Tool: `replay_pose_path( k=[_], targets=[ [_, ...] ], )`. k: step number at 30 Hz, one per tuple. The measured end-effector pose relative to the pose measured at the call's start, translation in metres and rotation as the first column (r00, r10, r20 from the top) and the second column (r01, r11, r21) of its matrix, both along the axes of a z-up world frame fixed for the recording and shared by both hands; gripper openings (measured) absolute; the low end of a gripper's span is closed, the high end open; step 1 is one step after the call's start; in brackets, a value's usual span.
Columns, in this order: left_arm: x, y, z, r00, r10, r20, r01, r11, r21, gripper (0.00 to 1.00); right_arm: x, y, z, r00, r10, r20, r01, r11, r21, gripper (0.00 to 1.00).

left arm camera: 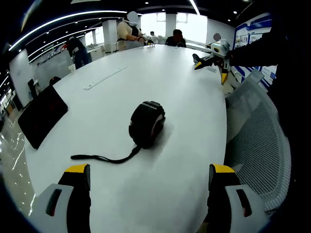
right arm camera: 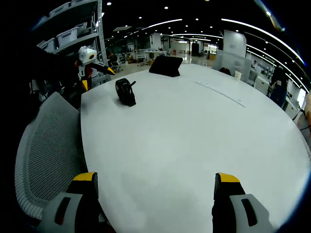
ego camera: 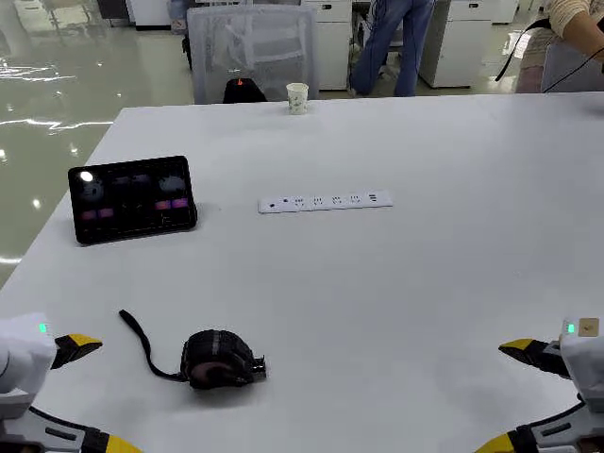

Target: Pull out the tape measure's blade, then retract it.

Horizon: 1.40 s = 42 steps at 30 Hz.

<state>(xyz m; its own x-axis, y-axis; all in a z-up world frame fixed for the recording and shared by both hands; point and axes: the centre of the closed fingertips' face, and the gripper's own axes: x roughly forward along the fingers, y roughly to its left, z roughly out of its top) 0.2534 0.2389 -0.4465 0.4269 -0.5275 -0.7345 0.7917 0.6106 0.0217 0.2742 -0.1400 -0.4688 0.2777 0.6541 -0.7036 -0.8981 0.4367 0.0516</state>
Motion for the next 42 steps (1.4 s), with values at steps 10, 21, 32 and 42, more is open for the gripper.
replay_pose_path(
  k=[10,21,32,42],
  targets=[
    [0.016,-0.025,-0.003,0.989,-0.147,-0.029,0.149,0.987,0.057,0.99,0.012,0.033,0.003,0.997,0.070,0.006,-0.071,0.997,0.011,0.99],
    [0.031,-0.045,-0.010,0.959,-0.277,-0.053,0.282,0.949,0.144,0.99,0.034,0.071,0.005,0.989,0.142,0.037,-0.143,0.990,0.012,0.99],
    [0.055,-0.061,-0.017,0.934,-0.348,-0.077,0.357,0.917,0.179,0.95,0.048,0.112,-0.002,0.979,0.203,0.034,-0.203,0.979,0.012,0.99],
    [0.066,-0.066,-0.035,0.928,-0.356,-0.106,0.371,0.900,0.230,0.84,0.052,0.148,-0.005,0.968,0.251,0.020,-0.251,0.968,0.015,0.99]
  ],
)
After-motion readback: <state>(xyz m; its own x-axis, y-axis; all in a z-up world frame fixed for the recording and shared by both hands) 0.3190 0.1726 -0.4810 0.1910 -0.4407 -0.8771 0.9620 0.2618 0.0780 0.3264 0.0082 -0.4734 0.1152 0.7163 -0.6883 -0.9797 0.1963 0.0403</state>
